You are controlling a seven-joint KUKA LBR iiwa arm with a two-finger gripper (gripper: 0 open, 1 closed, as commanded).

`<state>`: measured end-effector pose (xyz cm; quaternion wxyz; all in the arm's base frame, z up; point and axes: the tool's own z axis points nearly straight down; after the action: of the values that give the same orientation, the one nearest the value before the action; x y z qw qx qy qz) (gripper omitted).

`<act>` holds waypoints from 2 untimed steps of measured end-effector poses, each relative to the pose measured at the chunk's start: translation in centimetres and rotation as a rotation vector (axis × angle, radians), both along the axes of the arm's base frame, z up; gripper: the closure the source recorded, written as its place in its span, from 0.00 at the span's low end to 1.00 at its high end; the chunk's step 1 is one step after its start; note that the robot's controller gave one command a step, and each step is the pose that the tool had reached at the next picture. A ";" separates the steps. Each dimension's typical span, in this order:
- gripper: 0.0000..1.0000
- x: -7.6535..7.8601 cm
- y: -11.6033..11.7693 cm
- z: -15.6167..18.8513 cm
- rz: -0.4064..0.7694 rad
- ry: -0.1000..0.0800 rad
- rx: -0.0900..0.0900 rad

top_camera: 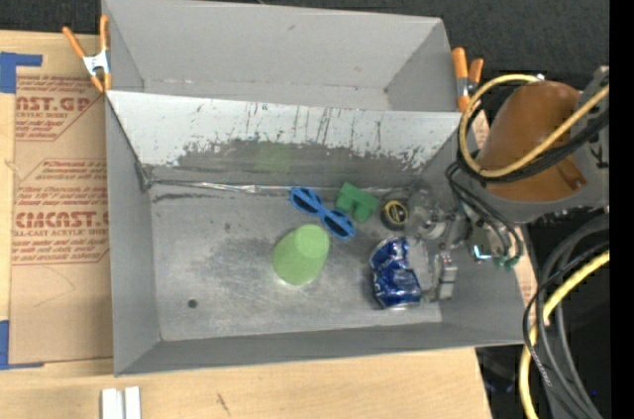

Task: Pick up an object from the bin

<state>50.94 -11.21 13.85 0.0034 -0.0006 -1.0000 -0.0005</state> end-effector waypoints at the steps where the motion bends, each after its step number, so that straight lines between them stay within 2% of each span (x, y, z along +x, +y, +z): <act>1: 0.00 2.7 4.1 -6.5 0.278 -0.007 0.000; 2: 1.00 3.2 4.2 -6.0 0.277 -0.027 -0.002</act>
Offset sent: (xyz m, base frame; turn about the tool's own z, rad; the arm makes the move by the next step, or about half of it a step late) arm 0.0243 0.0404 -0.0685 -0.2767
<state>54.13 -7.00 7.86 -0.0102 0.1375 -0.9905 0.0012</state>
